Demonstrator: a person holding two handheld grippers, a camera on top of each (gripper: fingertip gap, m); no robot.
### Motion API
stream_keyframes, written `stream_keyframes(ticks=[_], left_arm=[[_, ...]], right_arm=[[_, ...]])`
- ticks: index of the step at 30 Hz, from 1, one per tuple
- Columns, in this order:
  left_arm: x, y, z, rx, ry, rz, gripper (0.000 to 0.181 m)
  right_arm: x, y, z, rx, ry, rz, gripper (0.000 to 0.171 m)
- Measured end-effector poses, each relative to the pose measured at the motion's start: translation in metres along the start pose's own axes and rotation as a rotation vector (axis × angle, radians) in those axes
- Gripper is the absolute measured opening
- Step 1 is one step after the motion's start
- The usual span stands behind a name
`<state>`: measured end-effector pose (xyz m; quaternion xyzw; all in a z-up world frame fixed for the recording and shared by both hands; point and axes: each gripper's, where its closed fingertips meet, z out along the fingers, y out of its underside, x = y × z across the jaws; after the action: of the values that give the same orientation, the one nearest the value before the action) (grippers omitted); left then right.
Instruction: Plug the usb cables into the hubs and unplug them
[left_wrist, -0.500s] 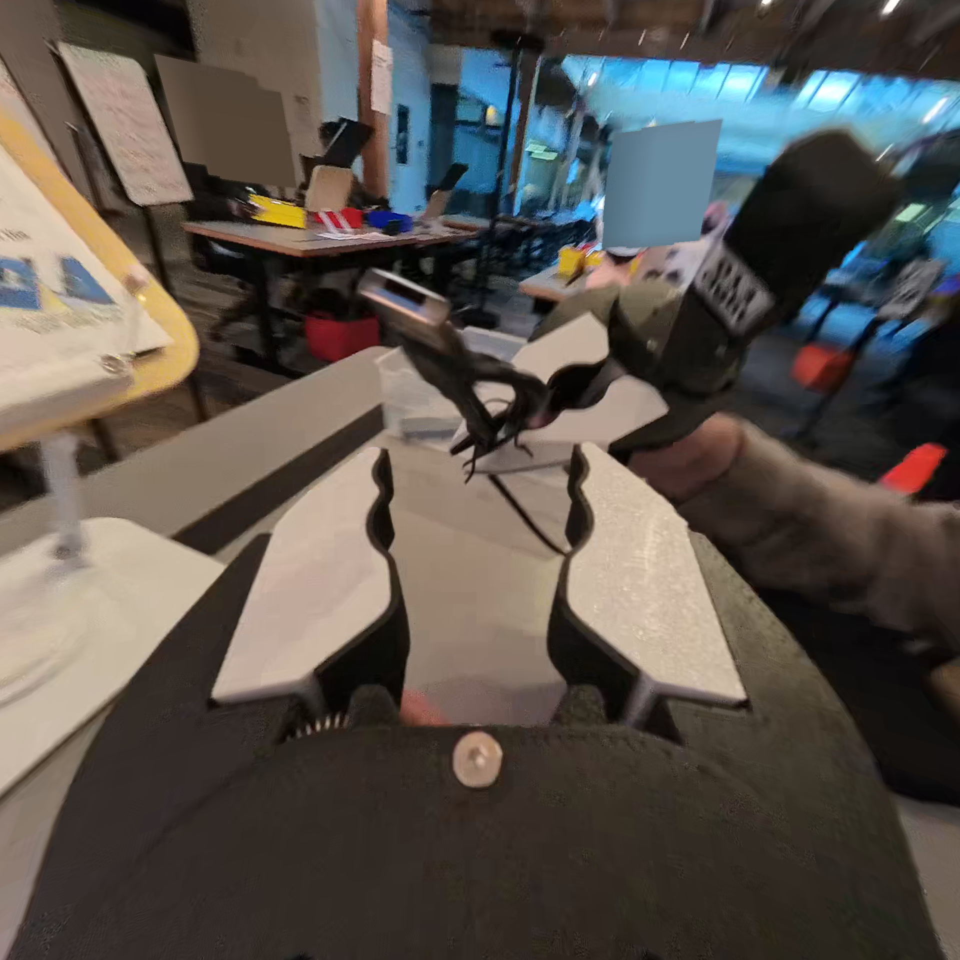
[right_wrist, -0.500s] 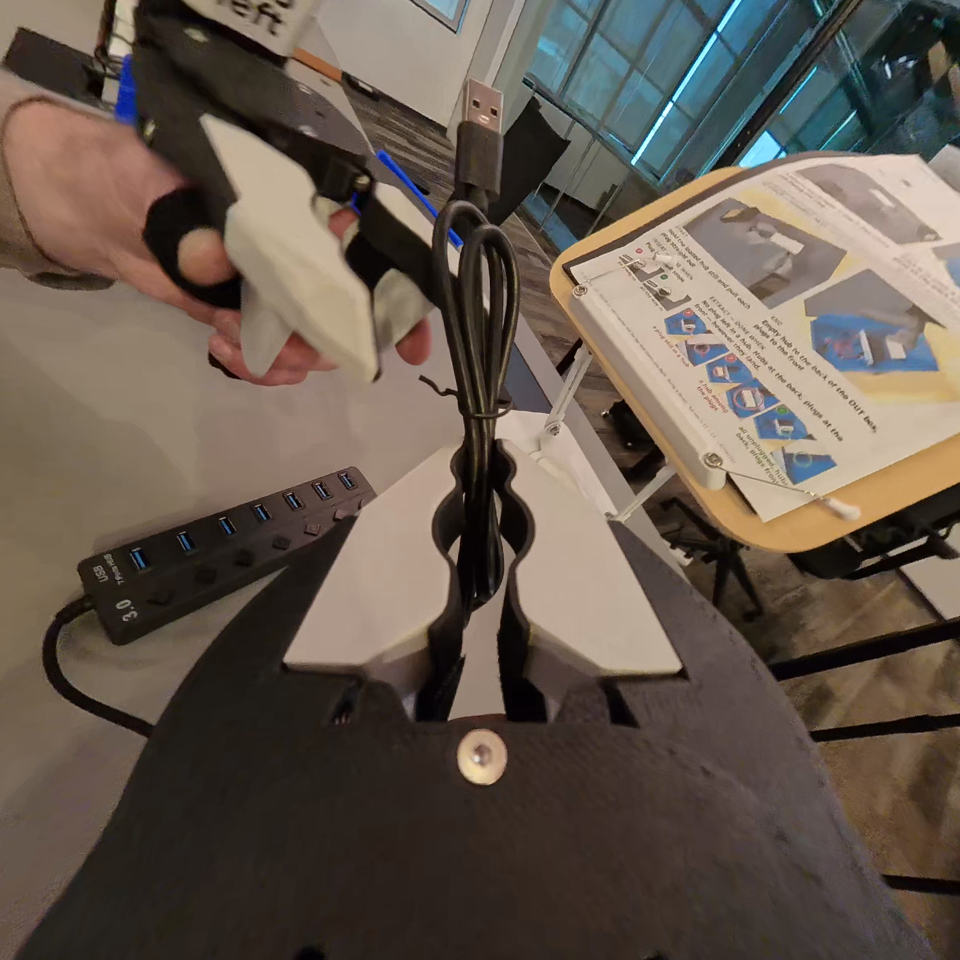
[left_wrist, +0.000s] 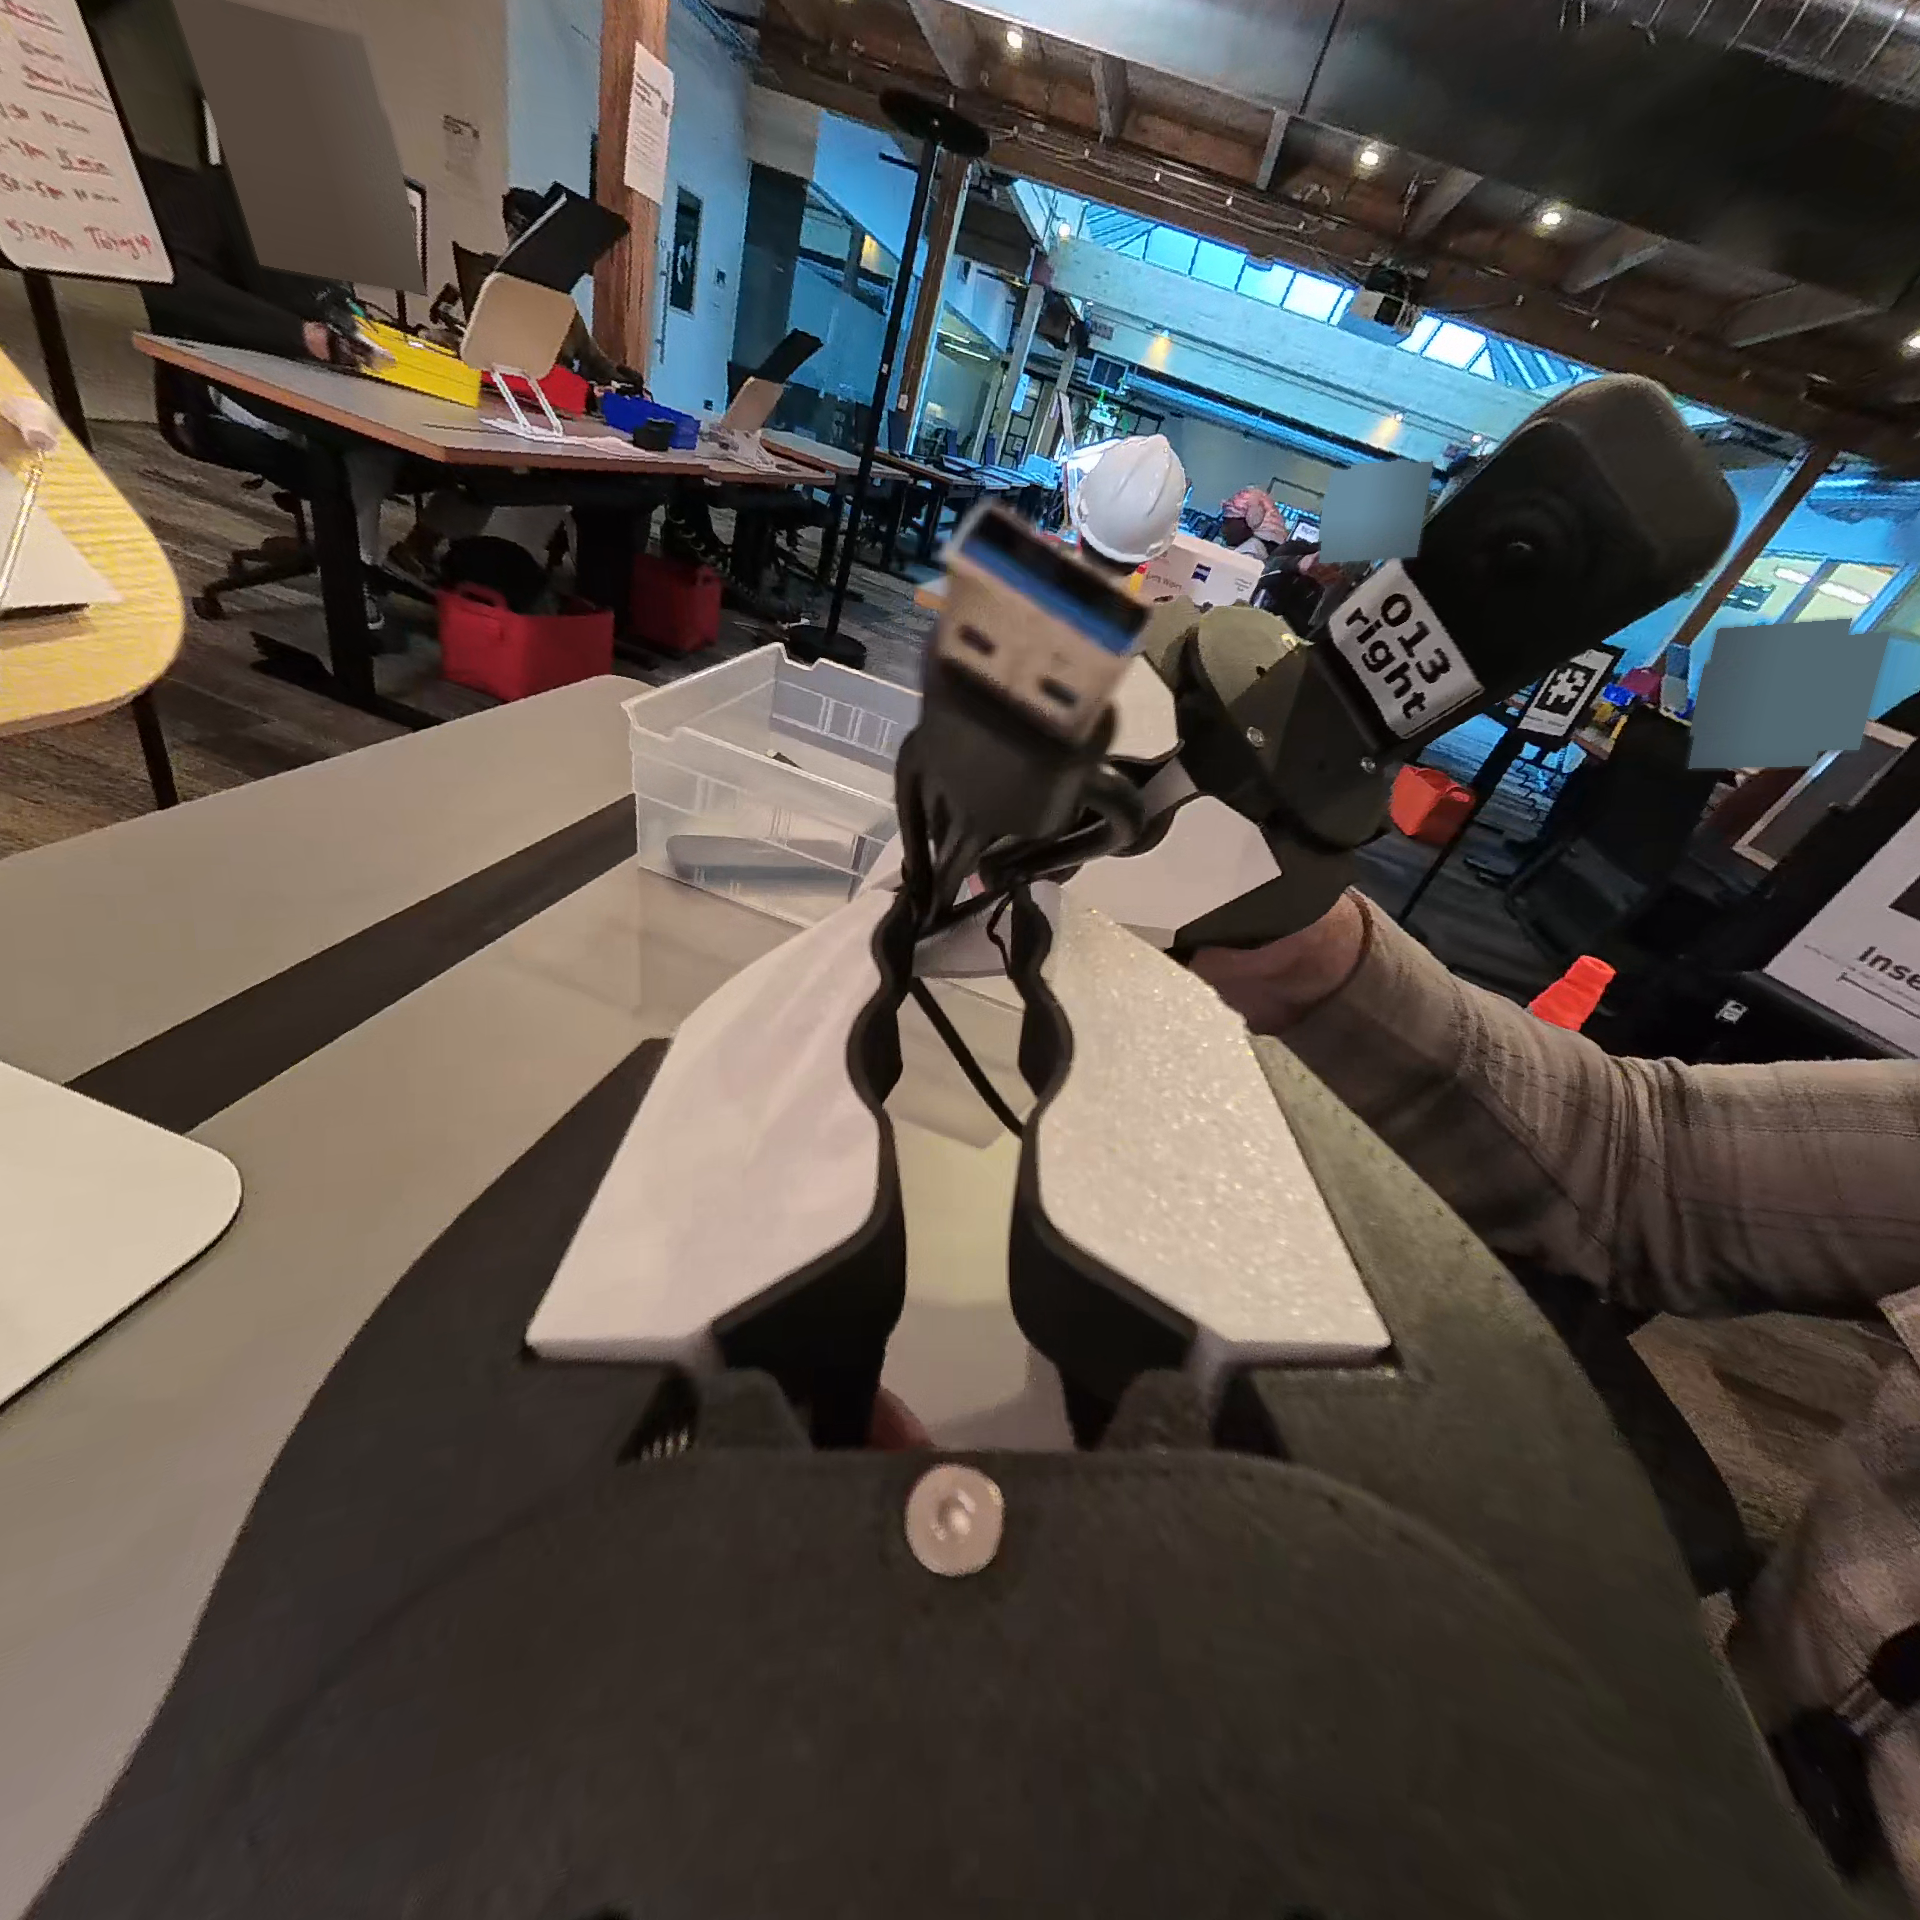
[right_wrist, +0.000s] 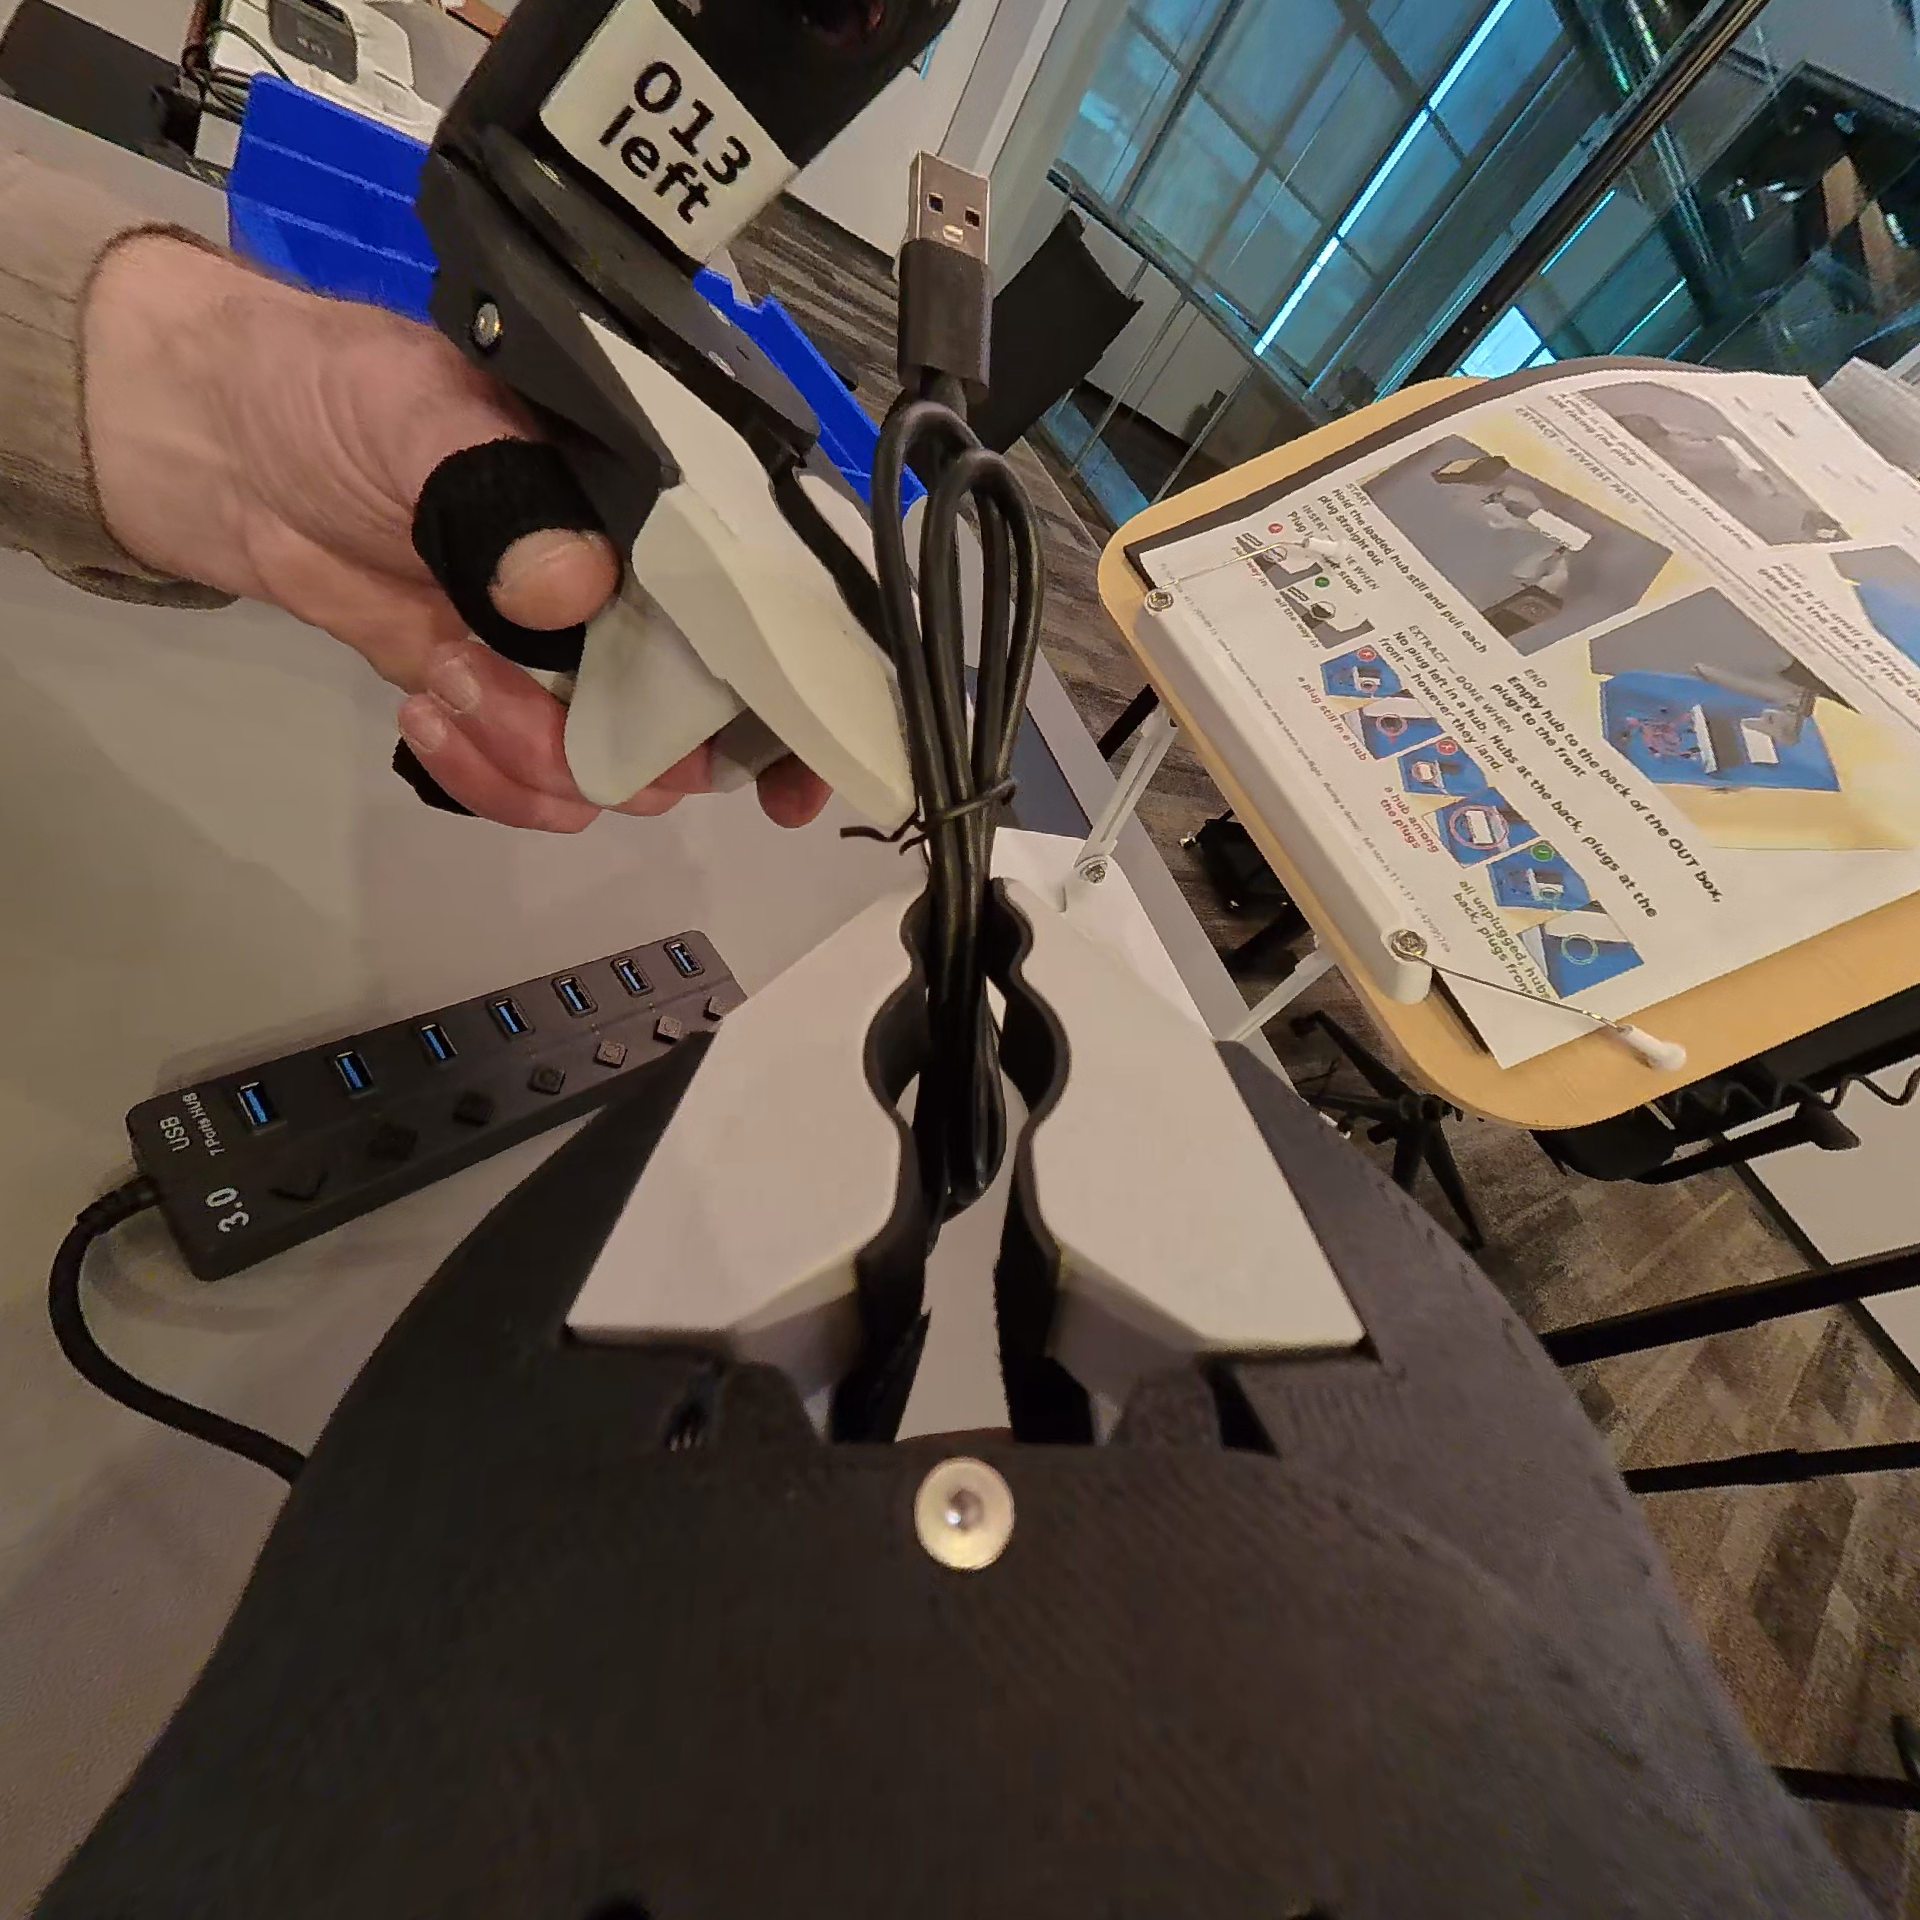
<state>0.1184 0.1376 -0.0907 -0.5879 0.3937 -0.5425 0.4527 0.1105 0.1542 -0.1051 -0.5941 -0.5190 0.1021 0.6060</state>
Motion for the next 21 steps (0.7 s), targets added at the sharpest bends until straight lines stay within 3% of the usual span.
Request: stream_keyframes(ticks=[3,7,13,21], left_arm=[[0.0004,0.0016,0.0005,-0.005,0.002,0.008,0.022],[0.0023,0.0062,0.0022,-0.022,0.008,0.024,0.040],[-0.0007,0.0052,0.0029,-0.019,-0.015,0.048,0.021],[0.0006,0.0049,0.0036,-0.020,-0.013,0.071,0.014]], right_arm=[[-0.0005,0.0001,0.0005,0.003,-0.003,0.003,0.003],[-0.0011,-0.0008,0.0006,0.006,-0.003,0.002,0.003],[-0.0020,-0.0017,0.0006,0.007,-0.006,0.000,0.003],[-0.0017,-0.0029,-0.0003,0.016,-0.010,0.007,0.003]])
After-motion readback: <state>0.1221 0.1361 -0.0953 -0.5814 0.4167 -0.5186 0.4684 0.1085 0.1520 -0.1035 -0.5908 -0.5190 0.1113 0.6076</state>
